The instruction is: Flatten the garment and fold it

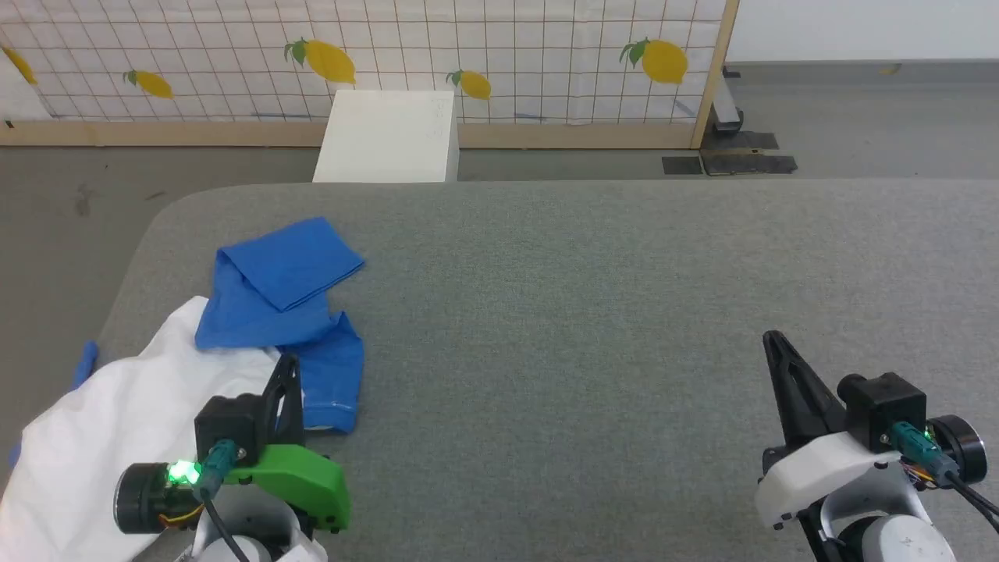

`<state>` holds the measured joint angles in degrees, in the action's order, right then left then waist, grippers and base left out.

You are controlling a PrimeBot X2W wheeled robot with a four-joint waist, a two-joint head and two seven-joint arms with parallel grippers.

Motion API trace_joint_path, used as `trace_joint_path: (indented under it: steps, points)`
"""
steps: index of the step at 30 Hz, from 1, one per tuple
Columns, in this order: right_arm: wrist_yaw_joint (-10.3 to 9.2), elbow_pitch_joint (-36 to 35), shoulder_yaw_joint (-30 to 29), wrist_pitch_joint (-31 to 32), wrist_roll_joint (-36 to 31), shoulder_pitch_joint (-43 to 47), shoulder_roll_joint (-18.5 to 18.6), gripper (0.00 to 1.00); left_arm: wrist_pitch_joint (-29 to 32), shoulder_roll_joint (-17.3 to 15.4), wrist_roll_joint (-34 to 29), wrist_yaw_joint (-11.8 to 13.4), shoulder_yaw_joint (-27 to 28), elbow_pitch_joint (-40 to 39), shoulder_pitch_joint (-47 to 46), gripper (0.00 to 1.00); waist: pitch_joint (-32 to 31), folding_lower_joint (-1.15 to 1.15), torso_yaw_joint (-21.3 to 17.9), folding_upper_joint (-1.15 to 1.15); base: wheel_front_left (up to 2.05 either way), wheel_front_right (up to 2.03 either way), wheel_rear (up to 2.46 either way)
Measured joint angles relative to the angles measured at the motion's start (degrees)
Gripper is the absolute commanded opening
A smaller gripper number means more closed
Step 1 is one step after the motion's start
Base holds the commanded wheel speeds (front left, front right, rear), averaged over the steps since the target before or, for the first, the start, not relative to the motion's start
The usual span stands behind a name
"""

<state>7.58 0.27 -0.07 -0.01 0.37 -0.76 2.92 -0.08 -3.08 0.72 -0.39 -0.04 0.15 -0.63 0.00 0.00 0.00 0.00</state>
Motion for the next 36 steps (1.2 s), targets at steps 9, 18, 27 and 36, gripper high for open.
trace_joint_path:
  steps: [9, 18, 27, 36]
  points:
    - [0.00, 0.00, 0.01, 0.00, 0.00, 0.00, 0.00, 0.00, 0.00, 0.00, 0.00, 0.00, 0.03, 0.00, 0.00, 0.00, 0.00, 0.00, 0.00, 0.00, 0.00, 0.00, 0.00]
    - [0.00, 0.00, -0.01, 0.00, 0.00, 0.00, 0.00, 0.00, 0.00, 0.00, 0.00, 0.00, 0.01, 0.00, 0.00, 0.00, 0.00, 0.00, 0.00, 0.00, 0.00, 0.00, 0.00]
    - [0.00, 0.04, -0.04, 0.00, 0.02, -0.01, 0.00, 1.00, 0.00, -0.01, 0.29, -0.02, 0.01, 0.01, -0.01, 1.00, 0.00, 0.00, 0.00, 0.00, 0.00, 0.00, 0.00]
    - [0.00, 0.67, -0.73, -0.59, 0.89, -0.01, 0.00, 1.00, -0.60, -0.01, 0.77, -0.02, -0.09, 0.48, -0.01, 1.00, 0.01, 0.00, -0.06, 0.00, 0.00, 0.00, 0.00]
